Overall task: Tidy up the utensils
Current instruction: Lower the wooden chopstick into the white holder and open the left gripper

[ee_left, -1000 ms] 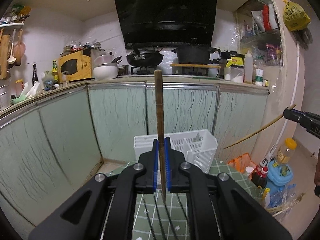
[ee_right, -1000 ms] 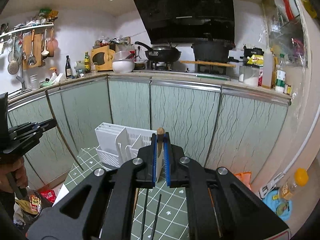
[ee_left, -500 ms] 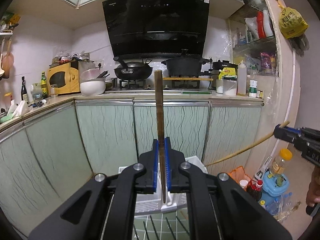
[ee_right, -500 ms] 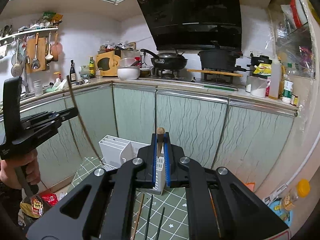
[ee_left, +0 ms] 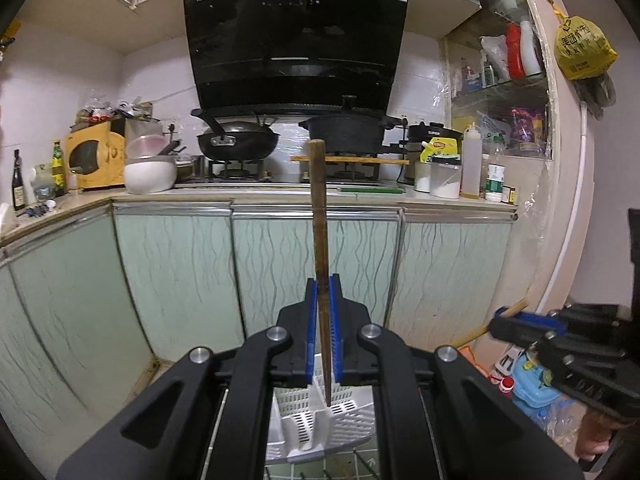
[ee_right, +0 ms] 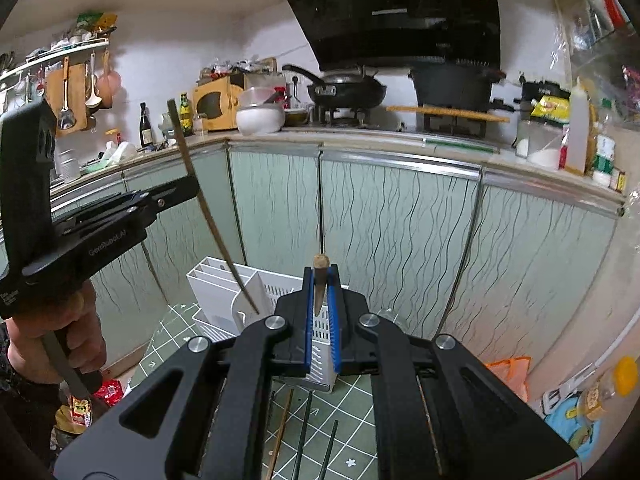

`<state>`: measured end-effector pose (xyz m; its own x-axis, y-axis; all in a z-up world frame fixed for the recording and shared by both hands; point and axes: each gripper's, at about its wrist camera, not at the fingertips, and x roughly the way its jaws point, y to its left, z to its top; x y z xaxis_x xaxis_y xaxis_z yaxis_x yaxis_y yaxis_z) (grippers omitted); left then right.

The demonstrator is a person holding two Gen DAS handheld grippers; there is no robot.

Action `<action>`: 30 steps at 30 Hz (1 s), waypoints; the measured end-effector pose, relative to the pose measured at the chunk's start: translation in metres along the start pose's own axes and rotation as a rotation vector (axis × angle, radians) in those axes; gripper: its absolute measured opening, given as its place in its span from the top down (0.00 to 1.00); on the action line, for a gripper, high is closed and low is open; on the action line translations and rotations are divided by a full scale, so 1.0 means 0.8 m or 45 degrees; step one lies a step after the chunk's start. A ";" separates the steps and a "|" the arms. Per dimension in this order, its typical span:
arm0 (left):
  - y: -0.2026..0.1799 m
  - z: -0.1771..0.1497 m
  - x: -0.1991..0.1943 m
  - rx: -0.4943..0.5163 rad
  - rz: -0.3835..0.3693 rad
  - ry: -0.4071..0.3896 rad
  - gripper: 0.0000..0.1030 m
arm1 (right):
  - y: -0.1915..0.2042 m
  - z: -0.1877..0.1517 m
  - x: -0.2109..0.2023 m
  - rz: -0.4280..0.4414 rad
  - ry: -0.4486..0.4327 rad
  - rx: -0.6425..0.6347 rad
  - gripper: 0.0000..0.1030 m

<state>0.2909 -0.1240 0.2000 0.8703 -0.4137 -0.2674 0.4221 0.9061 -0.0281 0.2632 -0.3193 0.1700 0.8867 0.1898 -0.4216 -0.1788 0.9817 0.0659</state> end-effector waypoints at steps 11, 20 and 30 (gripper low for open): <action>-0.008 -0.020 0.059 0.034 -0.099 0.135 0.93 | -0.023 0.002 0.057 0.012 0.039 0.032 0.94; 0.009 -0.042 0.095 0.106 -0.238 0.224 0.93 | -0.053 -0.002 0.089 0.126 0.082 0.047 0.94; 0.018 -0.062 0.108 0.190 -0.351 0.267 0.93 | -0.058 -0.006 0.112 0.281 0.137 -0.027 0.94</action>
<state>0.3597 -0.1428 0.1286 0.6545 -0.5989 -0.4615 0.6789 0.7342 0.0101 0.3490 -0.3477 0.1252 0.7749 0.3953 -0.4932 -0.3727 0.9160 0.1485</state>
